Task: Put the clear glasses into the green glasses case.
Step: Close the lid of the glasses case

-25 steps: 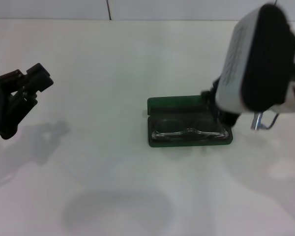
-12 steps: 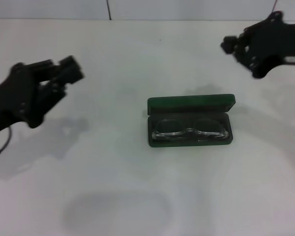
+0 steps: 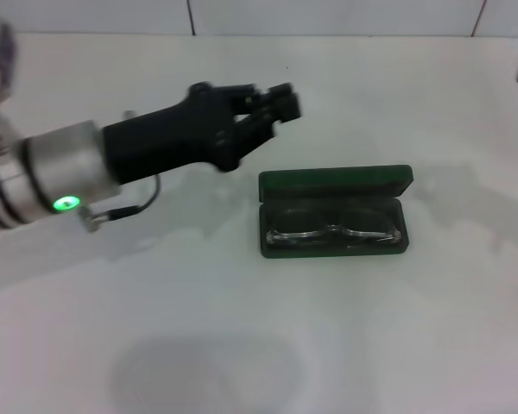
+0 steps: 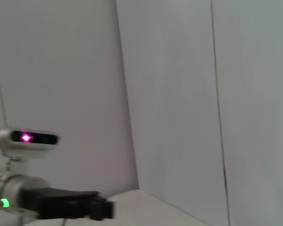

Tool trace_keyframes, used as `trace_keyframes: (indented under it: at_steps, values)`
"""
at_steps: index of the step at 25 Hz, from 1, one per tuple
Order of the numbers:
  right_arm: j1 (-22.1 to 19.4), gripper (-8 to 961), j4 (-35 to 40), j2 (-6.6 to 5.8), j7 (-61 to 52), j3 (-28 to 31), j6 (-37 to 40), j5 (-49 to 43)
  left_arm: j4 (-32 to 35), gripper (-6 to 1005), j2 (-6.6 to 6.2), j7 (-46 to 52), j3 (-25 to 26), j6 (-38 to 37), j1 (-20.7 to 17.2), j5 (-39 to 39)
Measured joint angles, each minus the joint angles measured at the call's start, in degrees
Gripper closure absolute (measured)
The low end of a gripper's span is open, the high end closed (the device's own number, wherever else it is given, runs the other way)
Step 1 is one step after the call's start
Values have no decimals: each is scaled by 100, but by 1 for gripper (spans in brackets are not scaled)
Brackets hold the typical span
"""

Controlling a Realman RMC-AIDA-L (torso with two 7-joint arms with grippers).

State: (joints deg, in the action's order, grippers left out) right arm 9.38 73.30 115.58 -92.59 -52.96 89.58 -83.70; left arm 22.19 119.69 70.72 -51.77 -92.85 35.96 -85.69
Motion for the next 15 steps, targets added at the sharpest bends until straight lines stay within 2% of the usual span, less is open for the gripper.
trace_keyframes:
  at_steps: [4, 8, 11, 15]
  values:
    - [57, 908, -1072, -11, 712, 888, 779, 7, -353, 846, 7, 5, -239, 752, 375, -8]
    - [126, 903, -2063, -77, 1188, 2074, 1412, -142, -387, 844, 24, 3, -737, 1215, 572, 36]
    - [84, 890, -2397, -169, 1250, 2566, 1551, -374, -407, 839, 47, 35, -876, 1446, 647, 80]
    - [-16, 865, -2600, -192, 1260, 2956, 1569, -580, -496, 807, 69, 40, -989, 1615, 740, 95]
